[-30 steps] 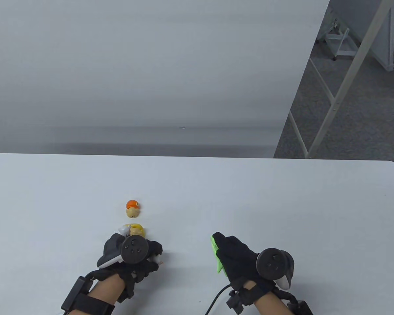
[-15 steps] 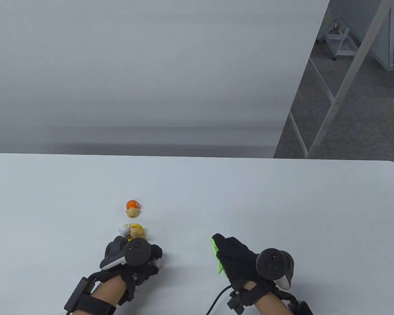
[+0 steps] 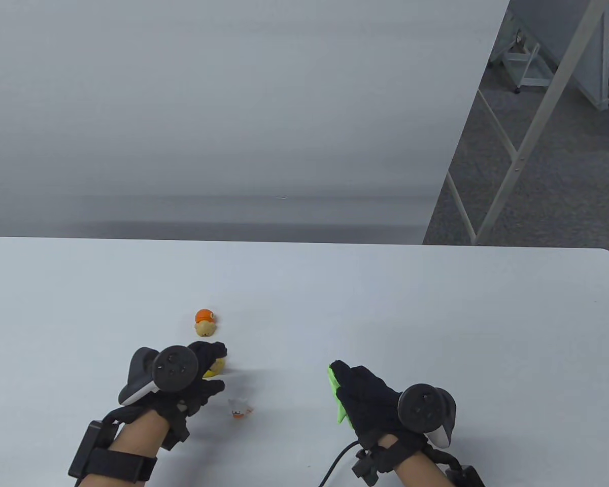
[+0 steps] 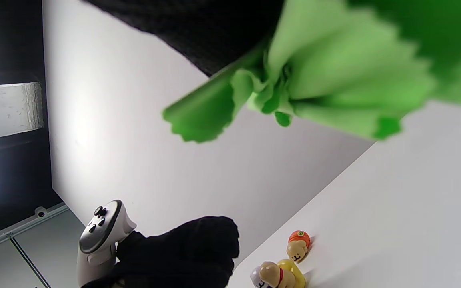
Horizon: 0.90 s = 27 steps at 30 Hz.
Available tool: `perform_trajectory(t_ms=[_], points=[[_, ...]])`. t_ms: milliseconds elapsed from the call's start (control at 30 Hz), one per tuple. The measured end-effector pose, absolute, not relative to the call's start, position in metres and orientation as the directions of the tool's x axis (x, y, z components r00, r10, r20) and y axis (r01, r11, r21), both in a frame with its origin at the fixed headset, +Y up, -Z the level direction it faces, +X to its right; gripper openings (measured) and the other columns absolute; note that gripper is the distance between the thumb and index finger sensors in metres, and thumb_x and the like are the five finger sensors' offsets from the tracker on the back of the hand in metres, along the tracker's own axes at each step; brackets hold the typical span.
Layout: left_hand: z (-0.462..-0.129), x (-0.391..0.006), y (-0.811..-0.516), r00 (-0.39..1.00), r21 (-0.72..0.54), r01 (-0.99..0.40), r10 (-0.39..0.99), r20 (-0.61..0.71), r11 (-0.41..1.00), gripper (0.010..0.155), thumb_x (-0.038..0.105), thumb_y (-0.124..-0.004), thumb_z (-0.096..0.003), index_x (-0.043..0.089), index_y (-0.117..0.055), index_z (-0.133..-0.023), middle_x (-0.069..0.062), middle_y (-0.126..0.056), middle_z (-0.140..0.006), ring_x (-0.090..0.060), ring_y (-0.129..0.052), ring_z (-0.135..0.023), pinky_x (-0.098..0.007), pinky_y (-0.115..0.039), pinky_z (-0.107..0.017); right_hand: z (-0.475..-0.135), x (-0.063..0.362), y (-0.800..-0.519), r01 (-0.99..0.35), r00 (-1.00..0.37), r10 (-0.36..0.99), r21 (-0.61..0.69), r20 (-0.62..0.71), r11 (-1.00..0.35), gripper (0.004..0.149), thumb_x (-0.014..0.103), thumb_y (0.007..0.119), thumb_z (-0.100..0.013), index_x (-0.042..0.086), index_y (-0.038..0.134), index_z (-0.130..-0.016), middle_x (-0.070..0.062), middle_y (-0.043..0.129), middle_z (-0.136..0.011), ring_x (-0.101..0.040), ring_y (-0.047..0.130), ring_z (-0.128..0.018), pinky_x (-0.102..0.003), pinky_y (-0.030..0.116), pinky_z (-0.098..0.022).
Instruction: Dust the small ornaments
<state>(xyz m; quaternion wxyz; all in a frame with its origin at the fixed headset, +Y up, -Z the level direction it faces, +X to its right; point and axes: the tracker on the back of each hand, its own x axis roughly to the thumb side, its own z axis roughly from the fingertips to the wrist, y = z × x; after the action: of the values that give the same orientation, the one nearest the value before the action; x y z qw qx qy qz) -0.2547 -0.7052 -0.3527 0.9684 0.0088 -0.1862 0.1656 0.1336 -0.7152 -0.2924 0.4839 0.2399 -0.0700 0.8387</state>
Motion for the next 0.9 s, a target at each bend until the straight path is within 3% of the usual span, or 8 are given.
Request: perform_trajectory(t_ms=[200,467,800,900], points=[[-0.377,-0.281,-0.700,0.892,-0.072,-0.336,0.342,0.295,0.939,0.082,0.034,-0.104,-0.0414,0.009,-0.065,-0.109,-0.019,-0.074,-0.106,-0.051,-0.087,-0.086,-0.063,-0.085,-0.052,-0.293,0.136,-0.715,-0.846,-0.418,0.778,0.109,0.469,-0.521,0.045,0.013,0.082,-0.054,-0.003,0.075,-0.096,-0.041,0.087,-0.077,-0.048,0.095,-0.051,-0.073,0.080,-0.045],[-0.393,-0.291,-0.738,0.914,-0.143,-0.310,0.336,0.228,0.940,0.088,0.038,-0.104,-0.0409,0.008,-0.059,-0.111,-0.027,-0.054,-0.115,-0.061,-0.064,-0.099,-0.070,-0.073,-0.060,-0.293,0.137,-0.716,-0.852,-0.413,0.787,0.112,0.459,-0.512,0.045,0.012,0.082,-0.054,-0.003,0.075,-0.096,-0.041,0.087,-0.077,-0.049,0.095,-0.051,-0.073,0.079,-0.045],[-0.407,-0.288,-0.778,0.948,-0.287,-0.231,0.281,0.149,0.930,0.086,0.038,-0.104,-0.0411,0.009,-0.062,-0.110,-0.025,-0.064,-0.111,-0.060,-0.065,-0.097,-0.073,-0.069,-0.060,-0.294,0.142,-0.716,-0.859,-0.411,0.793,0.101,0.449,-0.502,0.045,0.013,0.081,-0.054,-0.002,0.075,-0.096,-0.041,0.086,-0.078,-0.049,0.095,-0.051,-0.073,0.079,-0.045],[-0.407,-0.288,-0.783,0.940,-0.229,-0.260,0.300,0.161,0.938,0.079,0.037,-0.102,-0.0425,0.009,-0.066,-0.107,-0.022,-0.073,-0.107,-0.057,-0.072,-0.094,-0.071,-0.071,-0.059,-0.294,0.142,-0.717,-0.859,-0.414,0.793,0.098,0.447,-0.503,0.045,0.013,0.081,-0.054,-0.002,0.075,-0.096,-0.041,0.086,-0.078,-0.049,0.095,-0.052,-0.073,0.079,-0.046]])
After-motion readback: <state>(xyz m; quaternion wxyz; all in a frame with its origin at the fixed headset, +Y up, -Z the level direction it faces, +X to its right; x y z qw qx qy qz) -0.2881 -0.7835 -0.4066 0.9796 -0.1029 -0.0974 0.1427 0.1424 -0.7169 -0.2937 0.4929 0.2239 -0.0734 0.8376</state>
